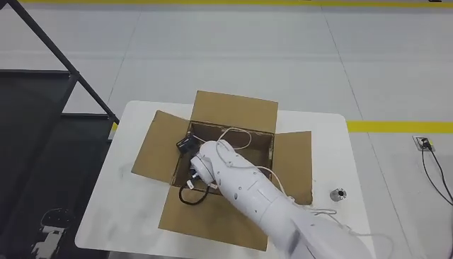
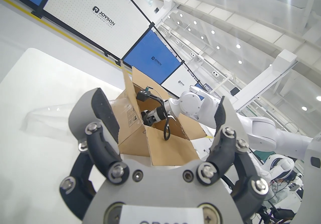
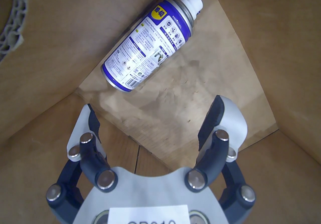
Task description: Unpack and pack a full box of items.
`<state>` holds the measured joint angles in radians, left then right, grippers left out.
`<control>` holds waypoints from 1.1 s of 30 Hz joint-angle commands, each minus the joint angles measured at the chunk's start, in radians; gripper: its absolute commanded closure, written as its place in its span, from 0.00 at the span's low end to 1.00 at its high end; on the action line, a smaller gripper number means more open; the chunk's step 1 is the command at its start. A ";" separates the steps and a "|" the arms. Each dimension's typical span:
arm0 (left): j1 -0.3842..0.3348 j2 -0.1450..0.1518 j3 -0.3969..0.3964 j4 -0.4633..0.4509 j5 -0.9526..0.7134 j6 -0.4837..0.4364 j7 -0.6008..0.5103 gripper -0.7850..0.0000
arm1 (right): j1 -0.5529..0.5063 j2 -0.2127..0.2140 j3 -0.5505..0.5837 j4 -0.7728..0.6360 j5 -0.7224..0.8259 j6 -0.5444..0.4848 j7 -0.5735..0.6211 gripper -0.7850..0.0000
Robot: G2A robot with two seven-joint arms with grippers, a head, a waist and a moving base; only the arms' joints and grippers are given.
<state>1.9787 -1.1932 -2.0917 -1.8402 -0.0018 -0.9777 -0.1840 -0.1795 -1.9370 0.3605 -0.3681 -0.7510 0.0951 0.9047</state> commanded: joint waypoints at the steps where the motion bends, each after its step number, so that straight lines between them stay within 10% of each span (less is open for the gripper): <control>1: 0.003 -0.002 0.000 -0.001 0.003 -0.001 0.007 0.00 | 0.000 -0.015 0.001 0.026 -0.001 0.007 -0.026 0.00; 33: 0.034 -0.031 0.011 -0.048 0.094 -0.019 0.058 0.00 | -0.071 0.012 0.077 -0.010 -0.050 0.104 -0.200 0.00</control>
<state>2.0129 -1.2237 -2.0822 -1.8861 0.0896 -0.9992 -0.1269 -0.2486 -1.9270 0.4357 -0.3762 -0.7973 0.1981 0.7012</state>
